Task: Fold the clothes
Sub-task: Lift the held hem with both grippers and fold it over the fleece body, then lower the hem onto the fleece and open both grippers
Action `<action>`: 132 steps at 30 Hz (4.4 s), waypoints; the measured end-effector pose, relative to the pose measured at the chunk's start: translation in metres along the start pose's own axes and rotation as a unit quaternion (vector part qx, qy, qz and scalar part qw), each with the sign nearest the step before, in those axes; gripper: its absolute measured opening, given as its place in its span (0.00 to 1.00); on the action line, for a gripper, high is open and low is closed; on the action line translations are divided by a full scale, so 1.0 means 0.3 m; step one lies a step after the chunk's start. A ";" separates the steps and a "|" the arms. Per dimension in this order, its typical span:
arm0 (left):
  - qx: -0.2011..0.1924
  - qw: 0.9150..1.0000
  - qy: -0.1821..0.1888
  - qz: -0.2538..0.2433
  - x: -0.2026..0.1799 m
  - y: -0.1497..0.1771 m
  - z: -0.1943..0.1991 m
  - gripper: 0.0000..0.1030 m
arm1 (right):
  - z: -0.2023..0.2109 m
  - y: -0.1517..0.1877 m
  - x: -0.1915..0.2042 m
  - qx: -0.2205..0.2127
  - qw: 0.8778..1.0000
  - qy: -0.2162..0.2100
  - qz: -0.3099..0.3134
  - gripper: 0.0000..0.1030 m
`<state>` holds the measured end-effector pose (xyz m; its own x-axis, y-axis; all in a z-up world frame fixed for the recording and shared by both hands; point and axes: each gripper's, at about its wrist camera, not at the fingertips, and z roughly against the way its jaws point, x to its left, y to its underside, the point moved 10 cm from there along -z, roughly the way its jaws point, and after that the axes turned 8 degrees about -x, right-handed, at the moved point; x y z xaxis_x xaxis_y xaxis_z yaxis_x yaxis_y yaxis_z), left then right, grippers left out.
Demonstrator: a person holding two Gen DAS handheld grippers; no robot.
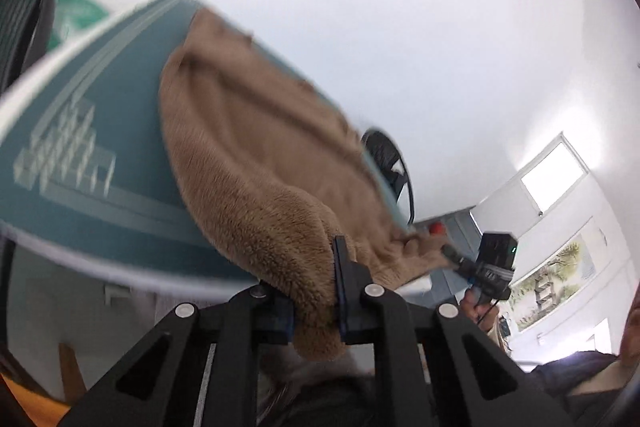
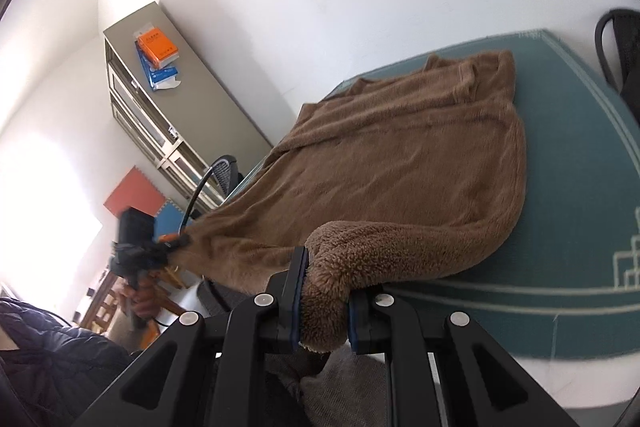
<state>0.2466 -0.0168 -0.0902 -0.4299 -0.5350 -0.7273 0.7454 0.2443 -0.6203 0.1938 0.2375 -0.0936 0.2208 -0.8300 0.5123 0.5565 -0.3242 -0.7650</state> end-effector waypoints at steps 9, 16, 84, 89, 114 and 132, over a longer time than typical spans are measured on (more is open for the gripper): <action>-0.021 0.999 -0.003 -0.028 -0.036 -0.178 -0.041 0.16 | -0.004 -0.140 -0.008 -0.038 0.998 0.047 0.034 0.17; -0.038 0.999 0.007 -0.030 -0.046 -0.332 -0.076 0.17 | -0.008 -0.284 0.015 -0.065 0.990 0.090 0.091 0.17; 0.022 0.970 -0.141 0.197 0.682 -1.102 -1.107 0.76 | -0.935 -0.933 -0.885 -0.056 0.953 0.112 -0.277 0.70; 0.033 0.972 -0.133 0.189 0.665 -1.067 -1.089 0.76 | -0.895 -0.932 -0.913 -0.084 0.924 0.037 -0.373 0.72; 0.043 0.970 -0.130 0.199 0.642 -1.085 -1.220 0.78 | -1.039 -0.795 -0.678 0.161 0.924 0.320 0.134 0.74; 0.097 0.987 -0.095 0.087 0.439 -0.975 -1.240 0.79 | -1.082 -0.837 -0.940 0.108 0.934 0.341 0.027 0.82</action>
<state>-0.2175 0.1421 -0.1138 -0.1965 -0.6447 -0.7387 0.8908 0.1974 -0.4092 -0.2683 0.4056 -0.1727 -0.2671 -0.9622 0.0526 0.7233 -0.2362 -0.6488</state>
